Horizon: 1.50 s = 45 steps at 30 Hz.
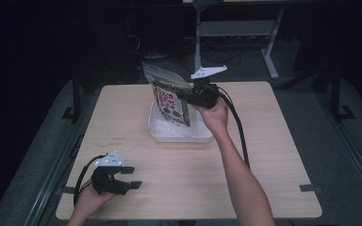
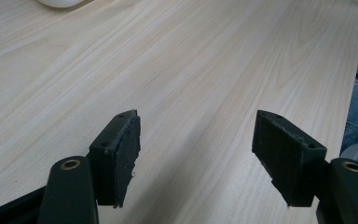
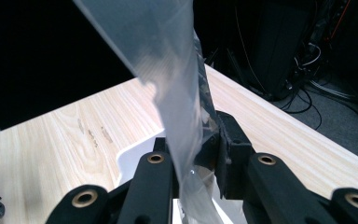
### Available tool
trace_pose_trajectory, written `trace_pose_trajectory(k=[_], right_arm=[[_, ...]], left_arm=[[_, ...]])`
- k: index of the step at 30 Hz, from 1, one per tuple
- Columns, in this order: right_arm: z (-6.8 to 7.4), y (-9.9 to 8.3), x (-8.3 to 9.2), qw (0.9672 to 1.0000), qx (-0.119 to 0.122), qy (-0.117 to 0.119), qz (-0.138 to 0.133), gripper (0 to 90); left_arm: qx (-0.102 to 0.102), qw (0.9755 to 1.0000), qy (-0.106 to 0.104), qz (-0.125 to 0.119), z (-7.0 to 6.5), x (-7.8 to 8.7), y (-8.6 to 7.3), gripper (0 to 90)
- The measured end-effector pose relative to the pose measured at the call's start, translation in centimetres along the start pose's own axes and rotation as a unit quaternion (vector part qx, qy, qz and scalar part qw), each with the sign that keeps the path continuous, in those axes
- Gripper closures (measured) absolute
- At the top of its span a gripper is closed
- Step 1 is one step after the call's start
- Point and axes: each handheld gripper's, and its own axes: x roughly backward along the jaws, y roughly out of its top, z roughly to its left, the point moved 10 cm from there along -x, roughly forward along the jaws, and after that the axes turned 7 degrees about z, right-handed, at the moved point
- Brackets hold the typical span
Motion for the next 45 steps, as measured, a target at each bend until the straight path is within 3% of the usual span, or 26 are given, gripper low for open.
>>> trace_pose_trajectory(k=[16, 21, 28, 35, 45], right_arm=[[-0.7, -2.1, -0.4, 1.0, -0.005, 0.0, 0.003, 76.4], [-0.7, -2.2, -0.5, 0.9998, -0.001, -0.013, 0.013, 76.4], [-1.5, -2.7, -0.2, 0.999, -0.023, -0.034, 0.016, 76.3], [-1.7, -2.8, -0.1, 0.998, -0.031, -0.052, 0.016, 76.2], [-1.8, -2.9, 0.0, 0.9972, -0.041, -0.061, 0.013, 75.9]], left_arm=[[-0.001, 1.0, -0.001, 0.001, 0.1, 0.0, 0.1, 31.3], [-0.002, 1.0, 0.0, 0.001, 0.0, 0.0, 0.1, 31.3], [-0.002, 1.0, -0.001, 0.001, 0.0, -0.1, 0.1, 31.3], [-0.002, 1.0, -0.001, 0.0, 0.0, 0.0, 0.2, 31.3], [-0.002, 1.0, -0.001, -0.001, 0.0, 0.0, 0.1, 31.3]])
